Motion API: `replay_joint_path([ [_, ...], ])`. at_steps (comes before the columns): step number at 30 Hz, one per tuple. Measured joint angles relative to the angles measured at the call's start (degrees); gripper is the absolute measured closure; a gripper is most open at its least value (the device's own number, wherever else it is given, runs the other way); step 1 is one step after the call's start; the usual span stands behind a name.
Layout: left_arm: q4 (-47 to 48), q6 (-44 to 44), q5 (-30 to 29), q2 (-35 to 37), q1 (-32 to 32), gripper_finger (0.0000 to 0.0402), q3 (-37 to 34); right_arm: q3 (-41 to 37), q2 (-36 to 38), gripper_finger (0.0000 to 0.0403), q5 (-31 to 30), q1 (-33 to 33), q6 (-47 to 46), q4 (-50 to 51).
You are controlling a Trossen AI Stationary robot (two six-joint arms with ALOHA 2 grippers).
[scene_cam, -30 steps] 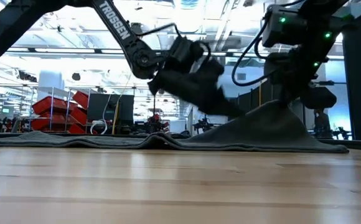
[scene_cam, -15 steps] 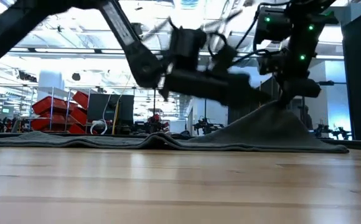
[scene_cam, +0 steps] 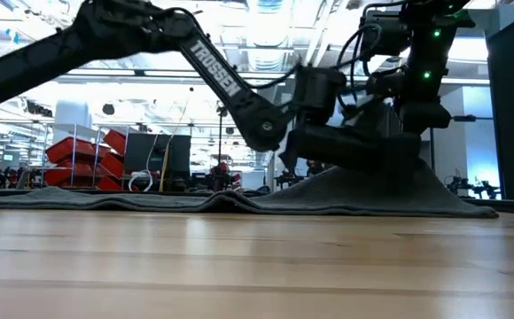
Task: Roll towel
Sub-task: Roll the gray towel
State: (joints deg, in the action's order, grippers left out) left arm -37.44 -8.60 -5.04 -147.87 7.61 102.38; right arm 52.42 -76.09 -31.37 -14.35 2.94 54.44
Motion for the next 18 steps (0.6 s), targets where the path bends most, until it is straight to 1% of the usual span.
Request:
replay_joint_path([
  [2,0.51,0.24,-1.59,-0.84,0.81,0.032,0.65,0.02,0.0,0.0394,0.3,0.11,-0.11,0.26],
  [6,0.47,0.64,-1.75,-0.8,2.69,0.032,0.67,0.19,0.0,0.0394,0.47,0.19,0.04,0.5],
  [10,0.1,1.0,-1.55,-1.21,4.18,0.032,0.67,2.15,0.0,0.0394,0.51,1.48,0.3,0.48],
  [14,2.06,0.95,-1.46,-1.25,4.49,0.032,0.67,3.83,-0.01,0.0394,0.52,2.23,0.37,0.62],
  [18,2.02,0.51,-1.38,-1.29,4.22,0.032,0.67,3.98,0.0,0.0394,0.5,1.64,0.84,1.11],
])
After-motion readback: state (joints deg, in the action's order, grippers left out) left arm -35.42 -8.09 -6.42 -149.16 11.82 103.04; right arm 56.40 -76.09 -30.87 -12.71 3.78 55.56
